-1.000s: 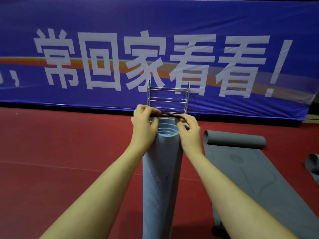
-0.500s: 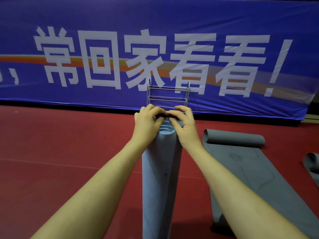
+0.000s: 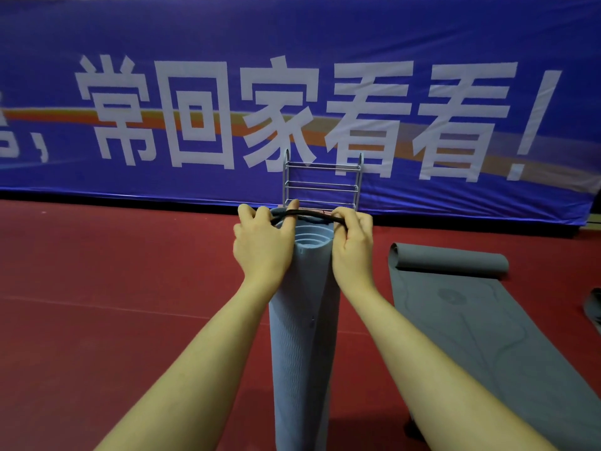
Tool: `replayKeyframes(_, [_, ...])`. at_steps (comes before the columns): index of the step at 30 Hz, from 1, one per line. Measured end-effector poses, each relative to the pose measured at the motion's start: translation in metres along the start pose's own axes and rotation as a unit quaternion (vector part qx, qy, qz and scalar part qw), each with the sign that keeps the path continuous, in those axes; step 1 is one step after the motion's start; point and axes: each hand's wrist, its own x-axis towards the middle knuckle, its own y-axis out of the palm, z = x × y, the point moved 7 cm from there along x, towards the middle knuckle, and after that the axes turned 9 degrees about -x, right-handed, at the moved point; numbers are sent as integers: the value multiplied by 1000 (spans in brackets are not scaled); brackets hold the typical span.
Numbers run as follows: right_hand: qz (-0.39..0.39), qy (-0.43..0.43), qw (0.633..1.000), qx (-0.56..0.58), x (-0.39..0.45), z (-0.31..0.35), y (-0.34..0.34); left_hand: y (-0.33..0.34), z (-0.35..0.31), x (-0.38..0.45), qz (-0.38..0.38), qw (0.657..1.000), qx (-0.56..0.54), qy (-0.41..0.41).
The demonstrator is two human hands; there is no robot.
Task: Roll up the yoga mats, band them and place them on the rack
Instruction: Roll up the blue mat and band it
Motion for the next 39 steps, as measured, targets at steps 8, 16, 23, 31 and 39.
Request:
replayKeyframes(8, [-34,-20,998,-45,0,1,-13,-12,0,-11,-23,991,-99,92])
replayKeyframes(16, [9,11,1000,21,7,-12,-18,-13,13,-16,15,965,-246,91])
replayKeyframes(23, [48,-18,998,31,0,-16,-14,3,25,-12,103,951,-292,18])
replayKeyframes(31, [80,53,981,167,-7,-14,-12,1,24,-4,76,936,-341,-31])
replayKeyframes(39, [27,143,968,204,-8,-21,-15,5,16,-7,81,951,-299,0])
